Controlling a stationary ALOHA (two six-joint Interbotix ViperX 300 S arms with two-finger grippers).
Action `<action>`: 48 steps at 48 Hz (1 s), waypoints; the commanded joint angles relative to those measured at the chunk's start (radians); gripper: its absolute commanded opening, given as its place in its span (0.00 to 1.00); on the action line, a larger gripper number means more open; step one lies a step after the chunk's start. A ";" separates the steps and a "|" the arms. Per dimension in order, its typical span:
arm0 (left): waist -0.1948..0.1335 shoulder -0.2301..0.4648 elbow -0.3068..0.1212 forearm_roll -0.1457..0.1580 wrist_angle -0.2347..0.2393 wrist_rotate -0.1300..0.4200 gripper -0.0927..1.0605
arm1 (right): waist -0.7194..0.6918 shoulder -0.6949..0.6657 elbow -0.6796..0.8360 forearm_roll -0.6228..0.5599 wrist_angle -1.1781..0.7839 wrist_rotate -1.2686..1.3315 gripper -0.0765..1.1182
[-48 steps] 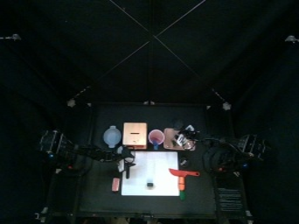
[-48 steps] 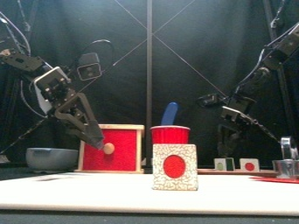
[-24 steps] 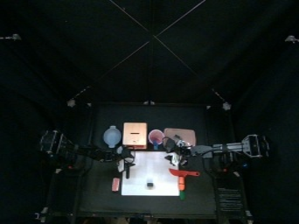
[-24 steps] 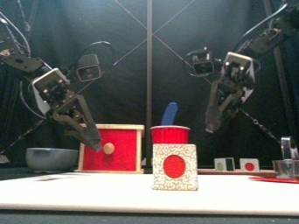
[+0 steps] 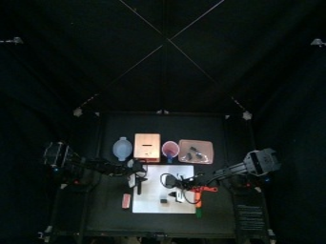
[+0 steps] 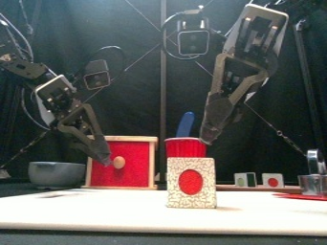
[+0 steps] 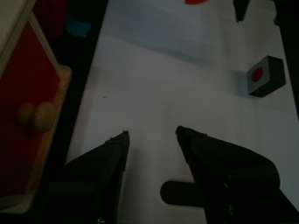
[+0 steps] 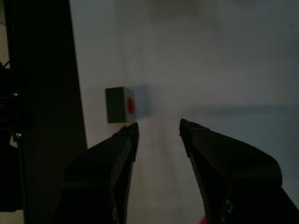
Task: Place sushi on board then cut the sushi with the knife then place the pieces on the plate
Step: Place the 4 sushi pieces on the plate
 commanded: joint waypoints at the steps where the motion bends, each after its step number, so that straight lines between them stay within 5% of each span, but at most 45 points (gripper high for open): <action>1: 0.002 -0.003 -0.011 -0.002 -0.005 -0.002 0.81 | 0.011 0.002 -0.058 0.003 -0.003 -0.002 0.77; 19: -0.002 -0.003 -0.011 -0.002 -0.005 0.002 0.81 | 0.018 0.109 -0.117 -0.012 -0.002 -0.003 0.79; 30: -0.003 -0.002 -0.011 -0.002 -0.003 0.002 0.81 | 0.018 0.147 -0.129 -0.041 0.017 -0.003 0.70; 37: -0.002 -0.002 -0.011 -0.002 -0.005 0.002 0.81 | 0.015 0.121 -0.115 -0.048 0.032 0.000 0.57; 48: -0.002 -0.002 -0.012 -0.002 -0.003 0.002 0.81 | -0.035 -0.041 -0.008 -0.048 0.101 0.000 0.58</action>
